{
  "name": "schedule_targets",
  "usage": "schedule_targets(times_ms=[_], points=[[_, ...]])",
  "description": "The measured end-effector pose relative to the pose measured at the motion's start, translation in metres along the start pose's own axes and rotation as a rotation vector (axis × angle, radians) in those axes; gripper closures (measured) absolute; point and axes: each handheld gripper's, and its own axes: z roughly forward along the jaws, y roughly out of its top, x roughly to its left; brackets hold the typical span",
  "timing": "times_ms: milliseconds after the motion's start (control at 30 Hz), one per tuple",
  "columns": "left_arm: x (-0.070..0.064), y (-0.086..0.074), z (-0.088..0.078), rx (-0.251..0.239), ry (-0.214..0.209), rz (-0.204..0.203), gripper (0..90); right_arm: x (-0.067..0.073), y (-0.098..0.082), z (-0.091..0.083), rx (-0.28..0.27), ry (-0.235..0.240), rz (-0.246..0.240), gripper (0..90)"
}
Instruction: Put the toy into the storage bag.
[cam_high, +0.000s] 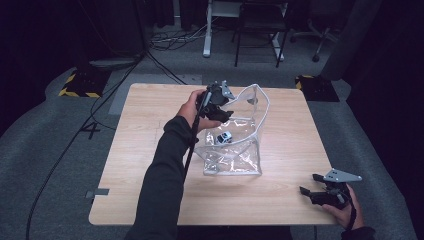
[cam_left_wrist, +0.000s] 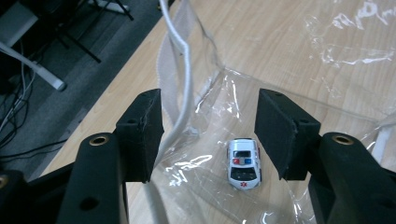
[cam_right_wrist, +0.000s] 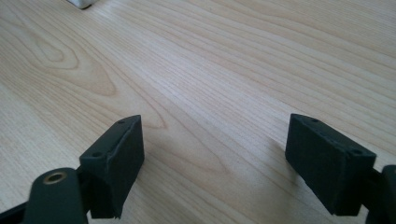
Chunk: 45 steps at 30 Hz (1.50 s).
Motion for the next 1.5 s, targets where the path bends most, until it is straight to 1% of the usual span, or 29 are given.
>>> schedule_targets(times_ms=[33, 133, 167, 233, 267, 300, 333, 367, 433, 567, 633, 667, 700, 733, 800, 833, 867, 933, 967, 1033, 1067, 1100, 1133, 1200, 1233, 1267, 1400, 1467, 1500], points=[[0.002, -0.001, -0.001, 0.005, 0.0, 0.008, 42.3, 0.0, 0.0, 0.0, 0.001, 0.001, -0.003, 19.7], [0.005, -0.003, -0.005, 0.0, -0.001, -0.001, 42.9, 0.0, 0.0, 0.0, 0.001, 0.001, -0.002, 19.7], [0.005, -0.004, -0.006, -0.005, -0.001, -0.014, 43.3, 0.0, 0.0, 0.0, 0.0, 0.0, 0.0, 19.7], [0.008, -0.006, -0.009, -0.021, 0.002, -0.022, 43.4, 0.0, 0.0, 0.0, 0.0, 0.0, 0.0, 19.7], [0.009, -0.007, -0.011, -0.024, 0.013, -0.019, 43.4, 0.0, 0.0, 0.0, 0.0, 0.0, 0.0, 19.7], [0.01, -0.008, -0.012, -0.026, 0.01, -0.03, 43.3, 0.0, 0.0, 0.0, 0.0, 0.0, 0.0, 19.7], [0.01, -0.009, -0.013, -0.039, 0.026, -0.048, 43.3, 0.0, 0.0, 0.0, 0.0, 0.0, 0.0, 19.7], [0.011, -0.01, -0.014, -0.039, 0.019, -0.06, 43.2, 0.0, 0.0, 0.0, 0.001, 0.0, -0.002, 19.7], [0.014, -0.012, -0.016, -0.052, 0.036, -0.06, 43.2, 0.0, 0.0, 0.0, 0.0, 0.0, 0.0, 19.7], [0.018, -0.017, -0.021, -0.065, 0.036, -0.096, 42.6, 0.0, 0.0, 0.0, 0.0, 0.0, 0.0, 19.7], [0.021, -0.018, -0.023, -0.068, 0.032, -0.1, 42.3, 0.0, 0.0, 0.0, 0.001, 0.0, -0.002, 19.7], [0.021, -0.019, -0.024, -0.069, 0.041, -0.105, 42.1, 0.0, 0.0, 0.0, 0.0, 0.0, 0.0, 19.7], [0.022, -0.02, -0.024, -0.073, 0.033, -0.115, 41.6, 0.0, 0.0, 0.0, 0.001, 0.0, 0.0, 19.7], [0.022, -0.021, -0.025, -0.082, 0.057, -0.118, 41.1, 0.0, 0.0, 0.0, 0.0, 0.0, 0.0, 19.7], [0.024, -0.023, -0.027, -0.09, 0.075, -0.122, 40.3, 0.0, 0.0, 0.0, 0.0, 0.0, 0.0, 19.7], [0.024, -0.024, -0.028, -0.092, 0.071, -0.133, 40.2, 0.0, 0.0, 0.0, 0.0, 0.0, -0.001, 19.7], [0.025, -0.025, -0.029, -0.085, 0.076, -0.128, 40.0, 0.0, 0.0, 0.0, 0.0, 0.0, 0.0, 19.7], [0.028, -0.027, -0.031, -0.092, 0.083, -0.125, 40.0, 0.0, 0.0, 0.0, 0.0, 0.0, 0.0, 19.7], [0.027, -0.028, -0.031, -0.098, 0.083, -0.142, 39.6, 0.0, 0.0, 0.0, 0.001, 0.0, -0.002, 19.7], [0.029, -0.029, -0.033, -0.097, 0.093, -0.144, 39.1, 0.0, 0.0, 0.0, 0.0, 0.0, -0.001, 19.7], [0.03, -0.03, -0.034, -0.092, 0.087, -0.151, 38.5, 0.0, 0.0, 0.0, 0.001, 0.0, -0.002, 19.7], [0.032, -0.031, -0.035, -0.095, 0.103, -0.147, 37.3, 0.0, 0.0, 0.0, 0.001, 0.0, -0.001, 19.7], [0.032, -0.032, -0.036, -0.096, 0.103, -0.167, 35.7, 0.0, 0.0, 0.0, 0.0, 0.0, 0.0, 19.7], [0.034, -0.034, -0.037, -0.094, 0.127, -0.173, 30.0, 0.0, 0.0, 0.0, 0.0, 0.0, 0.0, 19.7], [0.035, -0.035, -0.038, -0.1, 0.133, -0.187, 29.3, 0.0, 0.0, 0.0, 0.001, 0.001, -0.002, 19.7], [0.036, -0.036, -0.039, -0.098, 0.152, -0.197, 28.6, 0.0, 0.0, 0.0, 0.001, 0.001, -0.003, 19.7], [0.039, -0.039, -0.043, -0.113, 0.172, -0.222, 24.4, 0.0, 0.0, 0.0, 0.0, 0.0, 0.0, 19.7], [0.041, -0.041, -0.044, -0.111, 0.193, -0.248, 22.7, 0.0, 0.0, 0.0, 0.0, 0.0, 0.0, 19.7], [0.042, -0.042, -0.045, -0.108, 0.198, -0.248, 20.9, 0.0, 0.0, 0.0, 0.0, 0.0, -0.001, 19.7]])
